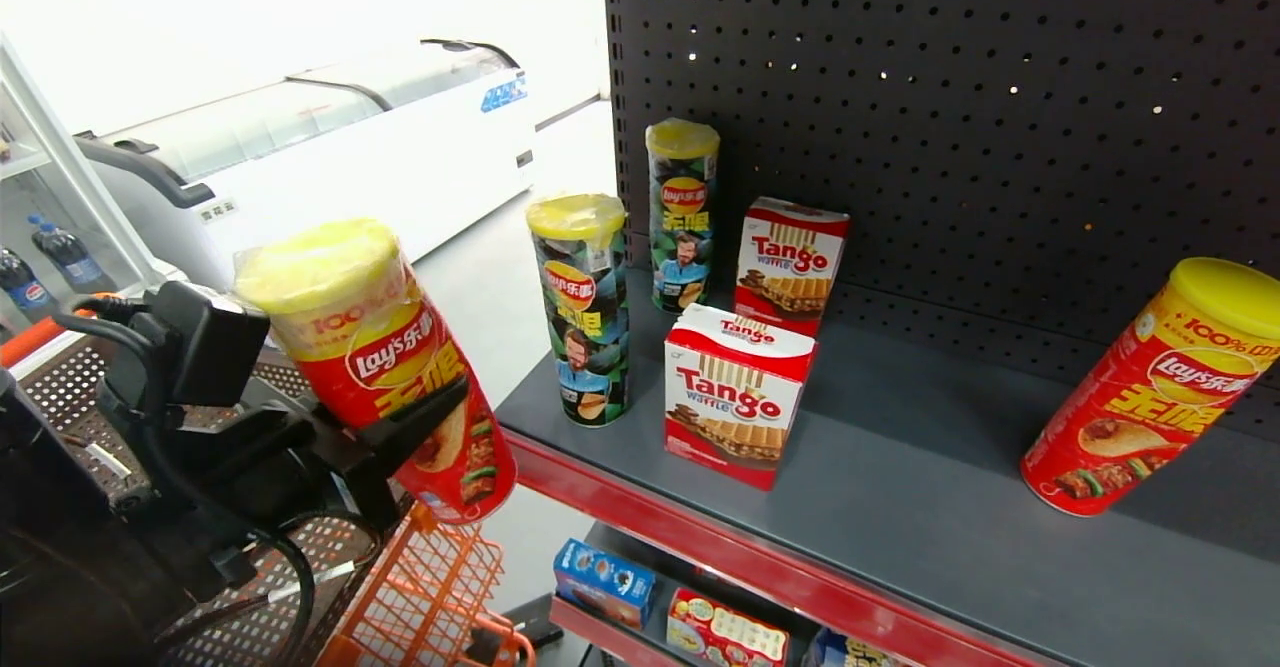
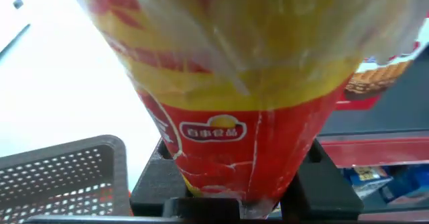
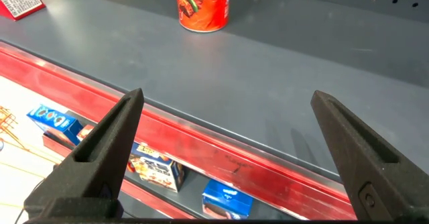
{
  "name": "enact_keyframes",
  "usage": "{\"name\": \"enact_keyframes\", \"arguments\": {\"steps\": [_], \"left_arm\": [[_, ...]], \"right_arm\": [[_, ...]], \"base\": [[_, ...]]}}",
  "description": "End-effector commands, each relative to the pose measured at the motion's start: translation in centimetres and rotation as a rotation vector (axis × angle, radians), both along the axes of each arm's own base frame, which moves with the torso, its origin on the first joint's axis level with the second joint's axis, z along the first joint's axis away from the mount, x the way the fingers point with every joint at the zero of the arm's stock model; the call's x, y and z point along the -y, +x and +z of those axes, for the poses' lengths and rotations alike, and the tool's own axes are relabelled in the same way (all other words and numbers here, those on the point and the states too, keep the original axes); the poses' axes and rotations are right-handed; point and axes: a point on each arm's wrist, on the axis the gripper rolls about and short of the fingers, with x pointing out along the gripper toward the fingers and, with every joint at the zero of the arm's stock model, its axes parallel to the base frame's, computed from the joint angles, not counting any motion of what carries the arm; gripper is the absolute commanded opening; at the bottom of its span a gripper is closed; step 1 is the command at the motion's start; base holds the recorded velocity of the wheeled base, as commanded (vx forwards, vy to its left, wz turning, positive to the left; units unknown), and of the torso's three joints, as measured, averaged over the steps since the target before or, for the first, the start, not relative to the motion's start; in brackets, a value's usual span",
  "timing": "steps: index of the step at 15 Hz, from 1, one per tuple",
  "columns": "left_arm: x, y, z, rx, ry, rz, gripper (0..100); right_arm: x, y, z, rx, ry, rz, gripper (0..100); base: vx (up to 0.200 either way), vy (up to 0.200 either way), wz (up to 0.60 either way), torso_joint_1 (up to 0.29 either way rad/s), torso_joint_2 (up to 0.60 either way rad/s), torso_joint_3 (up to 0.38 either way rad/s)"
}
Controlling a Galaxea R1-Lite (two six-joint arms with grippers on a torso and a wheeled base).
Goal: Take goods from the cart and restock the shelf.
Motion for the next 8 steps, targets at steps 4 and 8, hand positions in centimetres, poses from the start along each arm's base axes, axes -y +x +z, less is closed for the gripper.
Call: {"name": "enact_keyframes", "arguments": {"steps": [4, 8], "left_arm": [[1.3, -3.2, 1.0, -0.014, 0.009, -0.144, 0], [1.4, -6.3, 1.8, -0.015, 0.01, -0.256, 0]], "right_arm": [[0.0, 0.0, 0.0, -0.001, -0.001, 0.0, 100], [0.0, 0.0, 0.0, -0.001, -0.001, 0.0, 100]], "base": [[0.0, 0.0, 0.0, 0.0, 0.0, 0.0], [0.0, 0.0, 0.0, 0.0, 0.0, 0.0]]}}
